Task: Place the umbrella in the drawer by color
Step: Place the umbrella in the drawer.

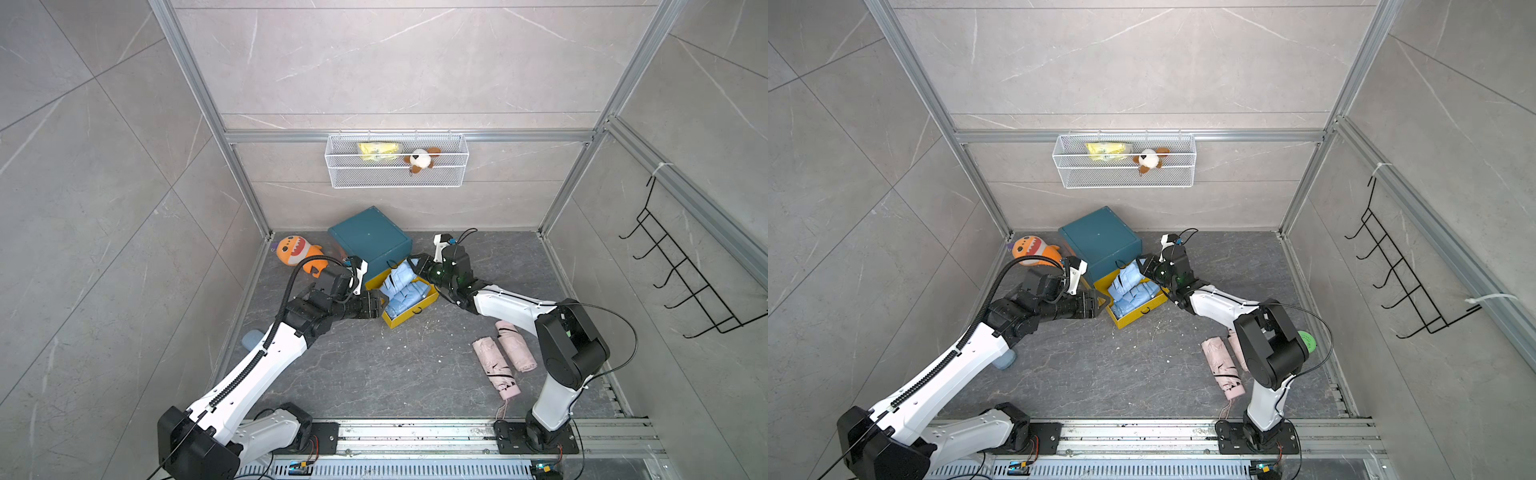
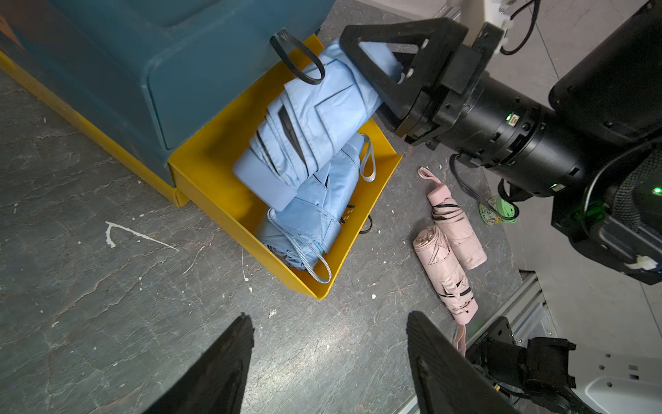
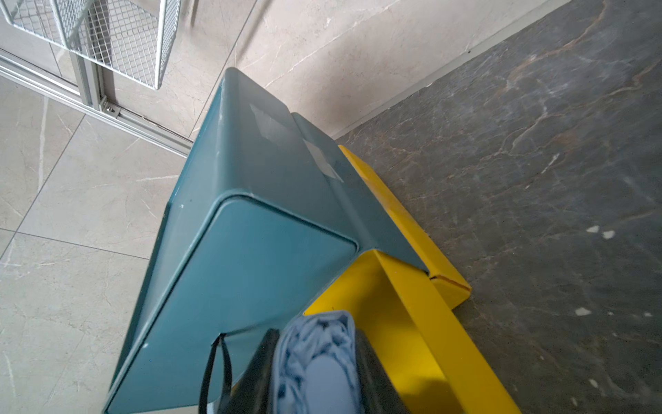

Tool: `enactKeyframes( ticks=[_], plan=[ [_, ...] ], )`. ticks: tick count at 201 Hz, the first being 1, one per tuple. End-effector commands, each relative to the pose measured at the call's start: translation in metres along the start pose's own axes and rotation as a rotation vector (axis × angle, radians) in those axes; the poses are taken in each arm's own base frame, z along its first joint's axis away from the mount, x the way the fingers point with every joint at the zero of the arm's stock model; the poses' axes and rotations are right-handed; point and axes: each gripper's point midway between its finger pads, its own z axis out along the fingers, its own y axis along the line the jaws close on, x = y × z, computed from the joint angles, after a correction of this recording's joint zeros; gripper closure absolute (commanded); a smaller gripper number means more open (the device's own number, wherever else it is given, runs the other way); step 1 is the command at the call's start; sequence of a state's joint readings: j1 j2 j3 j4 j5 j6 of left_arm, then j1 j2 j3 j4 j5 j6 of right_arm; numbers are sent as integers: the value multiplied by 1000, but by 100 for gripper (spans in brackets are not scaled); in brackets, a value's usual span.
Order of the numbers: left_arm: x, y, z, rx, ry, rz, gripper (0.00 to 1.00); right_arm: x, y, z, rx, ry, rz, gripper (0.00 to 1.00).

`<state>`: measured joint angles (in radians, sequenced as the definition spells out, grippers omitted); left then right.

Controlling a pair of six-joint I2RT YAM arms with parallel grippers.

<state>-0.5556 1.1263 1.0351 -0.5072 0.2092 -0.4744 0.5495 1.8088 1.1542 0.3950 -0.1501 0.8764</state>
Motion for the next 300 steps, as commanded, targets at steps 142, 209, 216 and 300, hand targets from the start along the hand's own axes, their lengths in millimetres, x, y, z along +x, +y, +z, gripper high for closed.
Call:
enactKeyframes(
  ticks=[142, 209, 216, 300],
  plan=[
    [-11, 5, 2, -31, -41, 6, 28, -30, 21, -37, 102, -123, -182, 24],
    [-40, 21, -13, -127, -108, -42, 19, -57, 39, -75, 153, -183, -318, 18],
    [-45, 24, -15, -132, -121, -55, 18, -55, 39, -77, 150, -177, -323, 18],
    [-84, 54, -21, -179, -184, -163, 12, -18, 30, -113, 131, -27, -432, 18]
  ],
)
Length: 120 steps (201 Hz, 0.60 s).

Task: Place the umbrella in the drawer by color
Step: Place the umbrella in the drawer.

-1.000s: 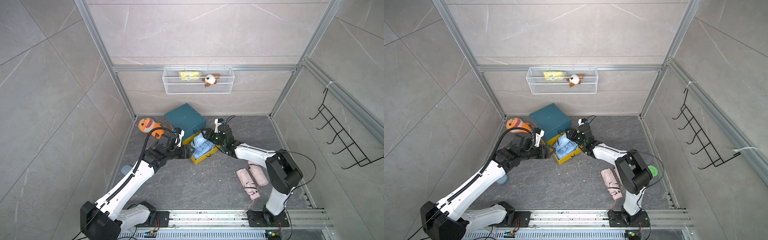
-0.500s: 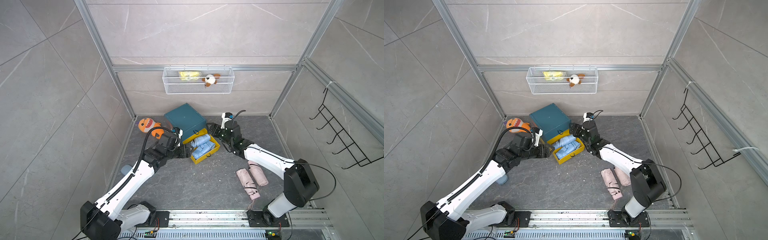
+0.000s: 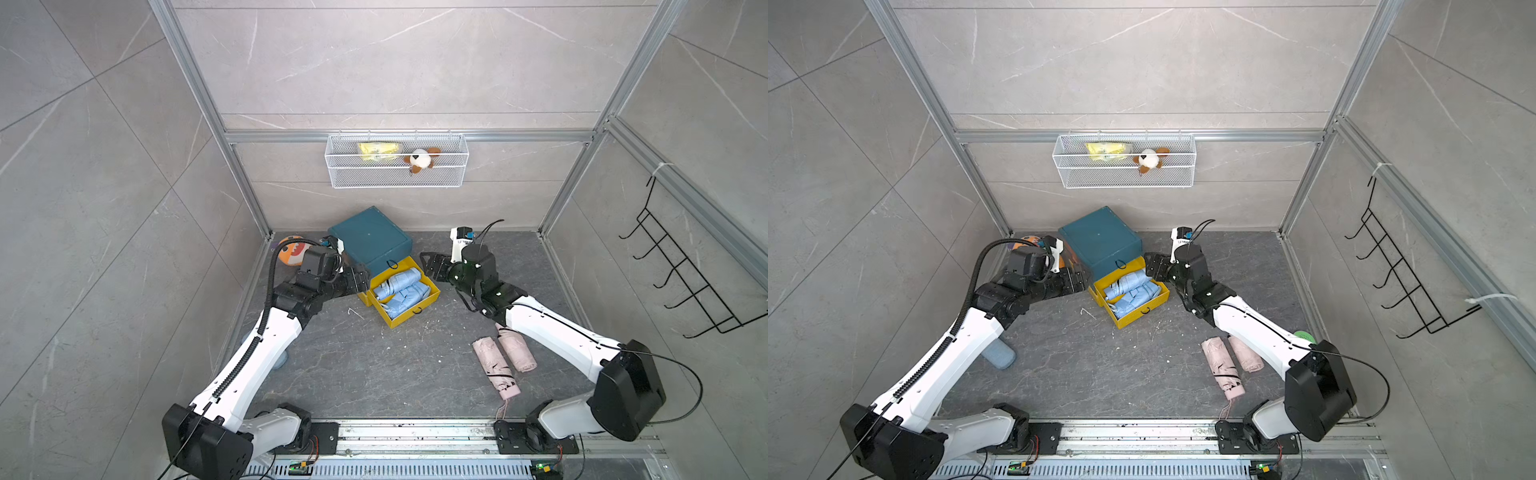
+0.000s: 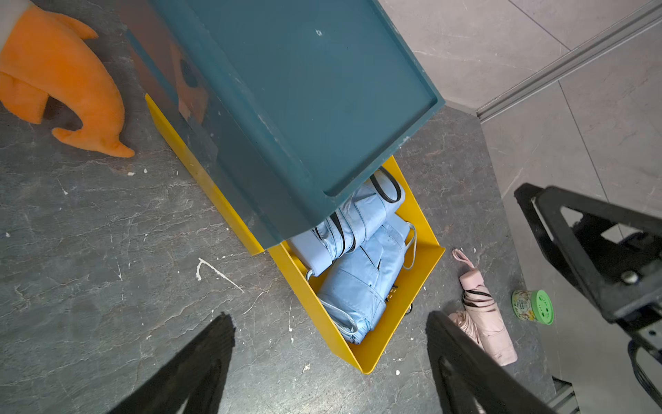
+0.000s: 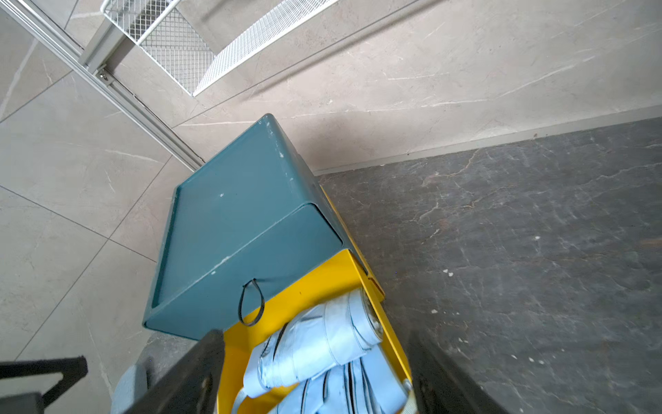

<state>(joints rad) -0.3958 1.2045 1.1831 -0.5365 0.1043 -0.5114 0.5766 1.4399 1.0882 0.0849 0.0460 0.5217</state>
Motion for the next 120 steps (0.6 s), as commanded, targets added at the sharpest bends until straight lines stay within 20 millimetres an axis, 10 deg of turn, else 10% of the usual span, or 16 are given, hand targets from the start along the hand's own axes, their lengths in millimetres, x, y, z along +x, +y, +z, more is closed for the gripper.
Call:
enactKeyframes(
  ticks=[1, 120],
  plan=[
    [-16, 5, 3, -6, -19, -40, 12, 16, 2, -16, -24, 72, -76, 18],
    [-69, 29, 44, -10, -60, -149, 12, 120, 2, -48, -59, 331, -225, 19]
  ],
)
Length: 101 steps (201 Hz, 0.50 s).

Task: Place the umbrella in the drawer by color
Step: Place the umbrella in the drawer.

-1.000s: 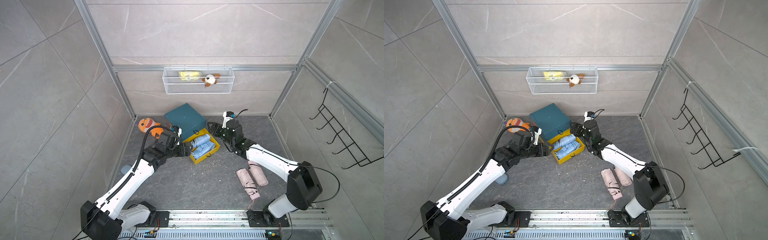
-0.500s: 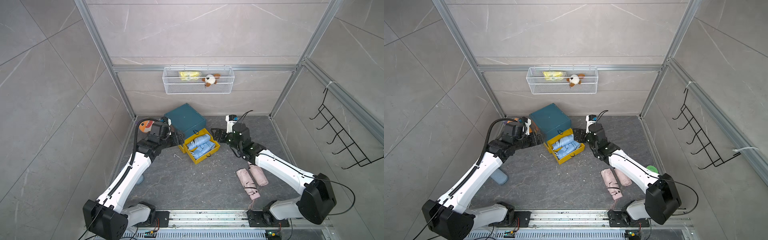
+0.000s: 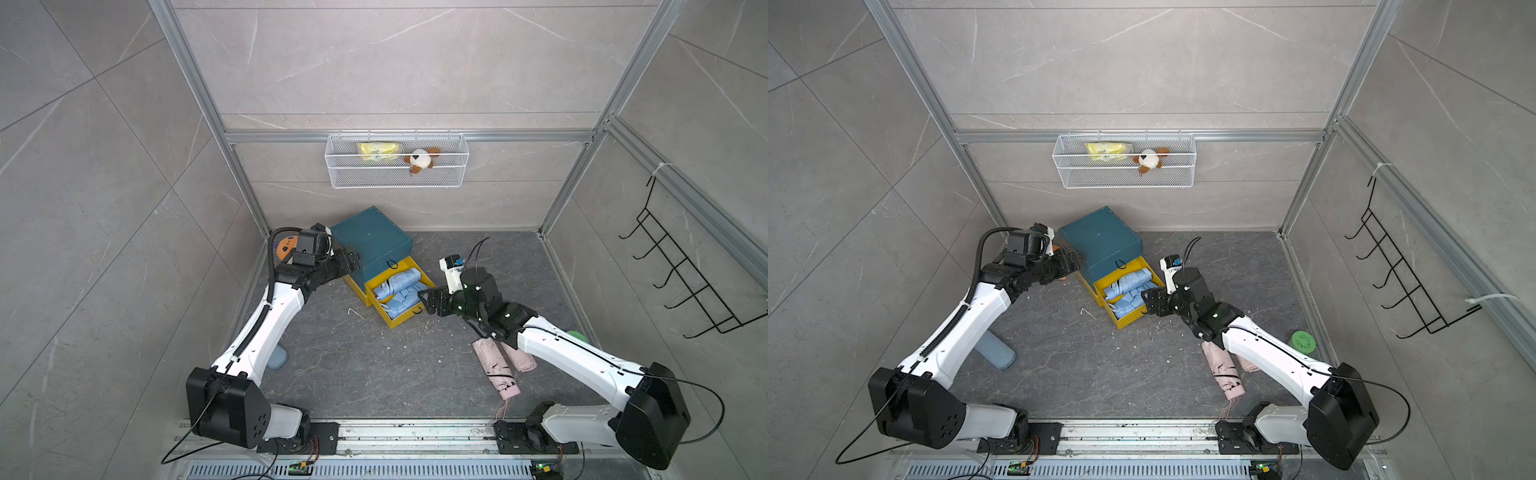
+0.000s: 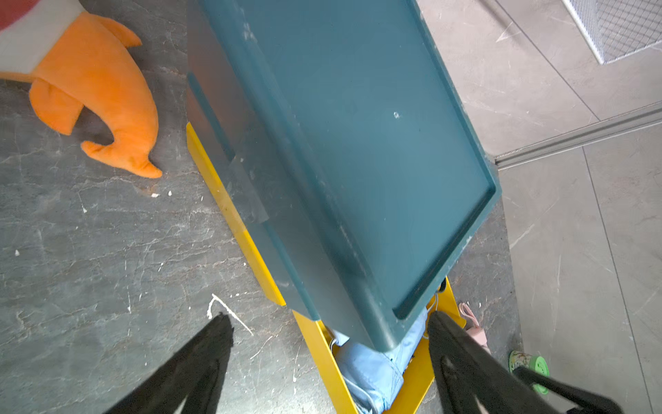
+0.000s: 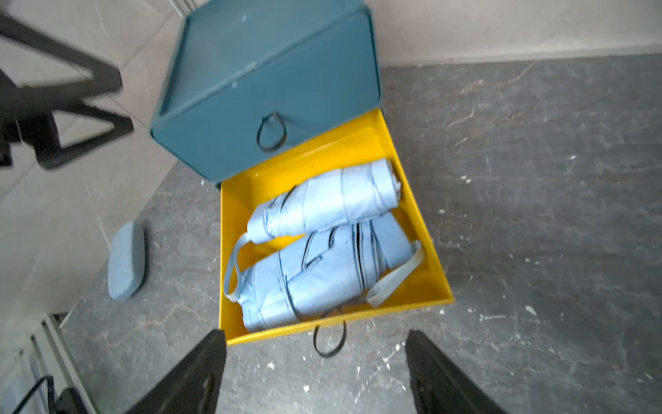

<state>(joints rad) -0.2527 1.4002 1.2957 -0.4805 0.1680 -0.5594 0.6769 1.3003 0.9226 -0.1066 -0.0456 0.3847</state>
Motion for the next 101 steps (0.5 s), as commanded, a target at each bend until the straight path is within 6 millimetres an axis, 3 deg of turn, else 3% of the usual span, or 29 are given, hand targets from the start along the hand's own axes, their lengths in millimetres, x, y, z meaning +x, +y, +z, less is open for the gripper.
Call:
enactKeyframes(
  ticks=[1, 39, 101],
  plan=[
    [-23, -11, 7, 40, -42, -10, 12, 26, -1, 0, 10, 60, -44, 19],
    [-32, 3, 36, 4, -38, -40, 12, 52, 6, 10, 1, 121, -78, 20],
    [-20, 18, 67, -12, 2, -73, 14, 72, 7, 37, -1, 166, -64, 25]
  ],
)
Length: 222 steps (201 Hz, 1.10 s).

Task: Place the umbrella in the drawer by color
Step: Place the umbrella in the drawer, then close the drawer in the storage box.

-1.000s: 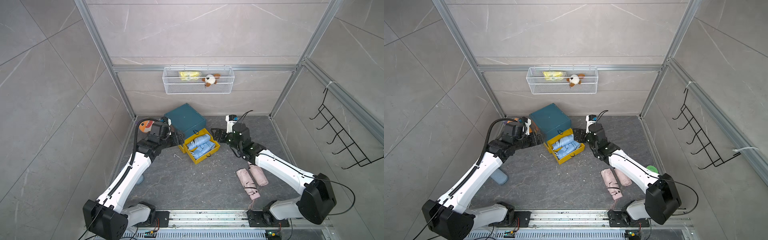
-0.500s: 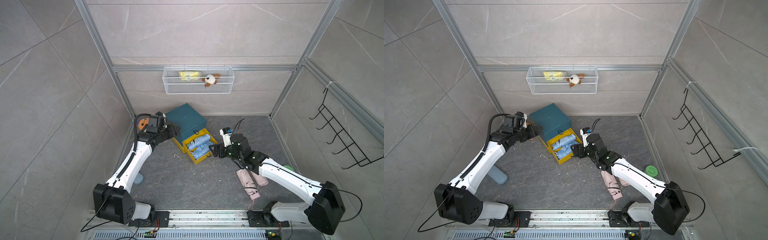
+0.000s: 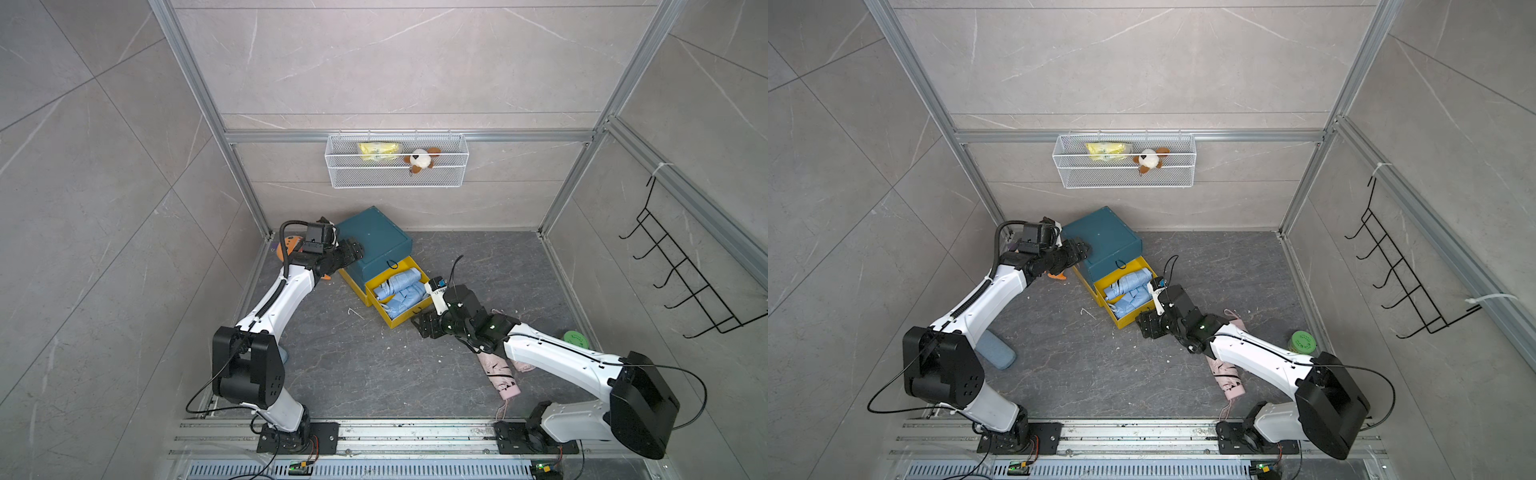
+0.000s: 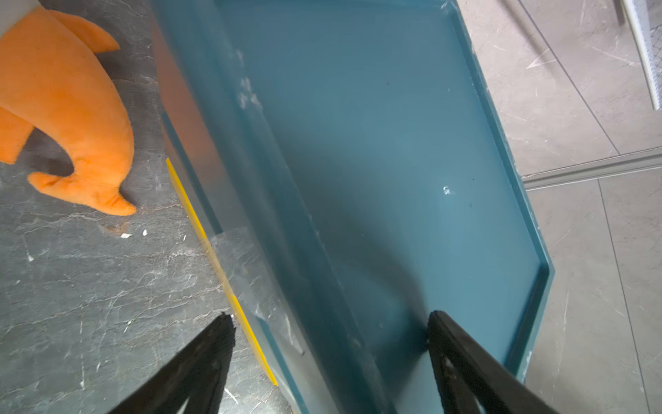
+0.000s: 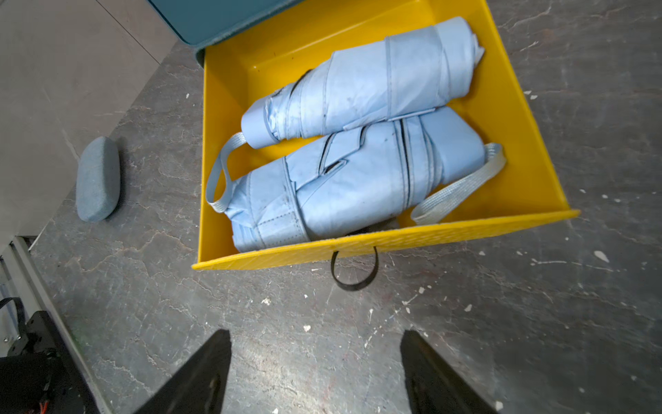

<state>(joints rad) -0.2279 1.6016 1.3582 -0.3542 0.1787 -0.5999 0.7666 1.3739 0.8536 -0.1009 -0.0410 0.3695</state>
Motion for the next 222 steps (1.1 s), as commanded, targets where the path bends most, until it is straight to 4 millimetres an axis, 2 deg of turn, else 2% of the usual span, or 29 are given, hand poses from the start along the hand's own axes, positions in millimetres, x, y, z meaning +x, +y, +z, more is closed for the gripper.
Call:
enactKeyframes(
  ticks=[1, 49, 131, 183, 222],
  plan=[
    [-2, 3, 7, 0, -1, -15, 15, 7, -3, 16, 10, 13, -1, 25],
    [13, 16, 18, -17, 24, -28, 19, 0, -4, 35, 16, -6, 17, 35],
    [26, 25, 26, -22, 47, -37, 20, -17, -12, 48, 77, -55, 27, 50],
    [30, 27, 29, -21, 56, -42, 20, -21, -18, 51, 121, -59, 14, 76],
    [32, 29, 32, -22, 62, -45, 21, -27, -19, 48, 131, -77, 5, 86]
  ],
)
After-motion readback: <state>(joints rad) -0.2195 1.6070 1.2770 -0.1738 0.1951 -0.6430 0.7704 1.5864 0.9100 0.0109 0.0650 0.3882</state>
